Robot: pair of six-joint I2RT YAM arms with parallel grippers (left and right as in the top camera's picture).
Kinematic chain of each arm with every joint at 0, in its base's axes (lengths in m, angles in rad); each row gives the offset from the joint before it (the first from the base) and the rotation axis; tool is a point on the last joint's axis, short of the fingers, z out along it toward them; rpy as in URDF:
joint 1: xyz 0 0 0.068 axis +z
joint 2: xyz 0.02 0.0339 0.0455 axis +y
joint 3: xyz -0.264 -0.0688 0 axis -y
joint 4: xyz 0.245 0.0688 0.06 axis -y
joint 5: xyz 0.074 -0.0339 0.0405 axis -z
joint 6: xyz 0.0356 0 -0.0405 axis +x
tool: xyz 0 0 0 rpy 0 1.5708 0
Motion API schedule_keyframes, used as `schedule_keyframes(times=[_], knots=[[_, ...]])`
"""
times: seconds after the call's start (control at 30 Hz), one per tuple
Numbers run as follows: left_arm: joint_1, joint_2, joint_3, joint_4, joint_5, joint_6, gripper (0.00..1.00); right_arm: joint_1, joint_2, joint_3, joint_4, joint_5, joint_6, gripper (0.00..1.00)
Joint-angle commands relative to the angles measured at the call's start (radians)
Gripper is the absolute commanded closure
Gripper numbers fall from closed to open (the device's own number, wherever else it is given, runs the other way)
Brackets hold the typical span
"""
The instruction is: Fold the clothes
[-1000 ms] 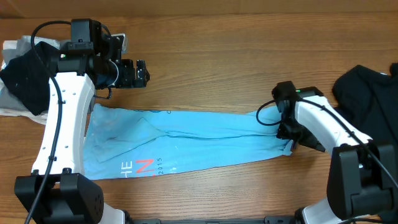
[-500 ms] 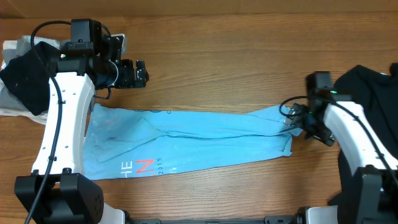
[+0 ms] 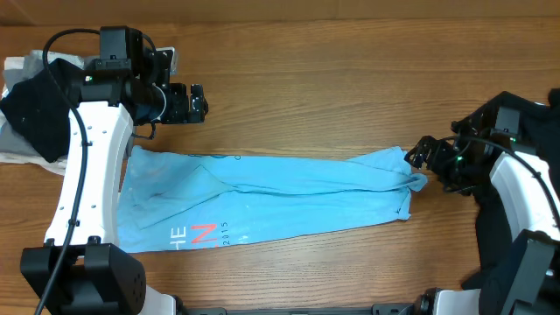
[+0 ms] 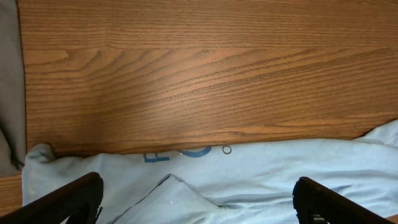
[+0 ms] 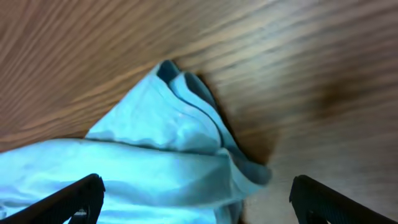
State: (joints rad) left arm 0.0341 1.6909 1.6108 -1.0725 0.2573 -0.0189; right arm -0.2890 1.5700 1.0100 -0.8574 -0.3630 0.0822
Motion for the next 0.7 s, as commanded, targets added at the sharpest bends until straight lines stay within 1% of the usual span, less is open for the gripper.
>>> schedule_keyframes(times=[0.0, 0.3, 0.4, 0.47, 0.53, 0.63, 0.67], knots=[[-0.002, 0.009, -0.006, 0.006, -0.005, 0.019, 0.00, -0.003, 0.025, -0.052, 0.051, -0.058, -0.039, 0.00], [-0.002, 0.009, -0.006, -0.001, -0.005, 0.020, 0.00, -0.037, 0.078, -0.060, 0.063, -0.062, -0.039, 0.00], [-0.002, 0.009, -0.006, 0.000, -0.005, 0.020, 0.00, -0.074, 0.080, -0.060, 0.064, -0.063, -0.039, 0.07], [-0.002, 0.009, -0.006, 0.000, -0.005, 0.020, 0.00, -0.099, 0.082, -0.060, 0.061, -0.097, -0.058, 0.11], [-0.002, 0.009, -0.006, 0.000, -0.005, 0.020, 0.00, -0.123, 0.082, -0.062, 0.056, -0.185, -0.116, 0.11], [-0.002, 0.009, -0.006, 0.000, -0.005, 0.020, 0.00, -0.139, 0.082, -0.072, 0.061, -0.254, -0.143, 0.01], [-0.002, 0.009, -0.006, 0.000, -0.005, 0.020, 0.00, -0.139, 0.083, -0.077, 0.063, -0.253, -0.143, 0.00]])
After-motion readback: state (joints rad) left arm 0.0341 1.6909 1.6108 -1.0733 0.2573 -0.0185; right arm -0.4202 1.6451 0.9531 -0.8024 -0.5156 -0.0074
